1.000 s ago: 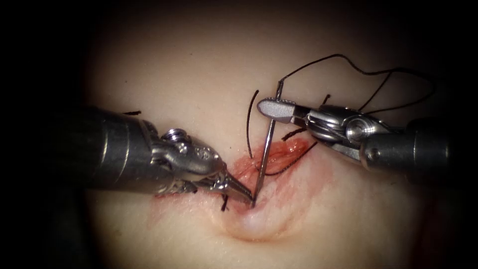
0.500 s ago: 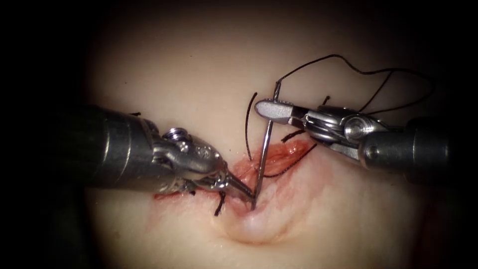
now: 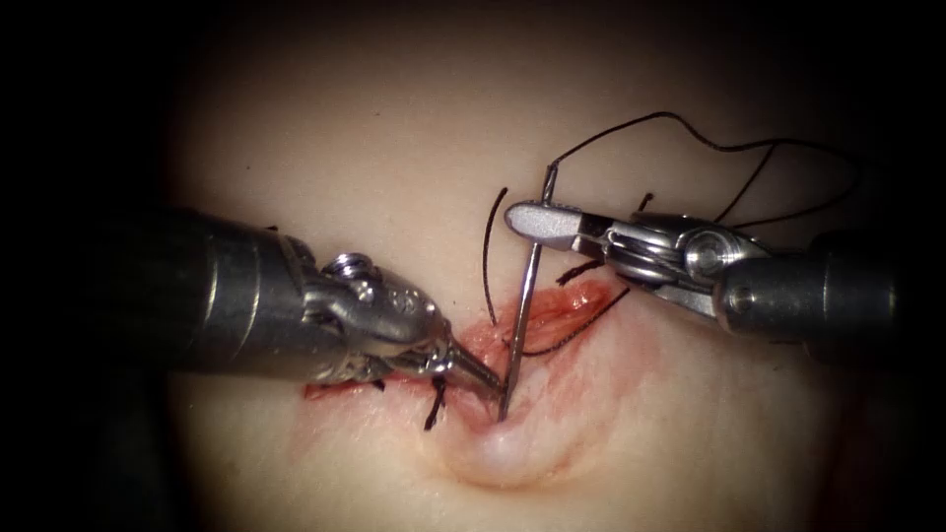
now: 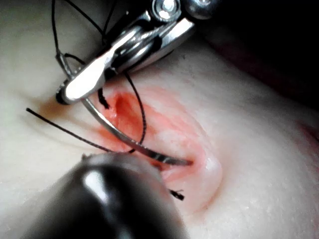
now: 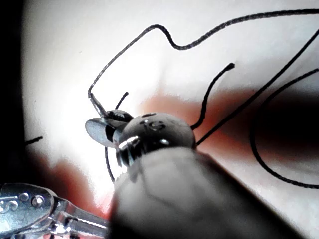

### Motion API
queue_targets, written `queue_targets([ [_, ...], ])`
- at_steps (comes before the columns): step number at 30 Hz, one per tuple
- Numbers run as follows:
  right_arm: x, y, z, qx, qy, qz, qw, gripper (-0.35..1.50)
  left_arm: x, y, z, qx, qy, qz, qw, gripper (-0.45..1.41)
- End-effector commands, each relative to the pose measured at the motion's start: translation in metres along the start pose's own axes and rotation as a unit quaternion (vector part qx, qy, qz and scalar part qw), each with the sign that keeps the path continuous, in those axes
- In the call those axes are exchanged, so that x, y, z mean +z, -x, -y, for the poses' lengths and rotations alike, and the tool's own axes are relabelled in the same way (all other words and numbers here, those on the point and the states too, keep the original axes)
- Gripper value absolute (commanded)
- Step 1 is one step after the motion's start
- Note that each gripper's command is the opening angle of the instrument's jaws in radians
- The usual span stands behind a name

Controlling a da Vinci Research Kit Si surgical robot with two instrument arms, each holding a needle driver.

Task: Wound Closure

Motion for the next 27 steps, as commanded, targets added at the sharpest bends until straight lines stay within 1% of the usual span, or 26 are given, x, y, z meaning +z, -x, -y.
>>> queue_targets([
  [1, 0.0009, 0.0001, -0.0001, 0.000, -0.001, 0.002, 1.000, -0.35, 0.0007, -0.0001, 0.0002, 0.000, 0.000, 0.000, 1.000, -0.32],
  [16, 0.0010, 0.0011, 0.0006, 0.020, -0.011, 0.015, 1.000, -0.35, 0.0007, -0.0001, 0.0002, 0.000, 0.000, 0.000, 1.000, -0.32],
  [27, 0.0010, 0.0015, 0.0008, 0.029, -0.013, 0.020, 0.999, -0.35, 0.0007, -0.0001, 0.0002, 0.000, 0.000, 0.000, 1.000, -0.33],
])
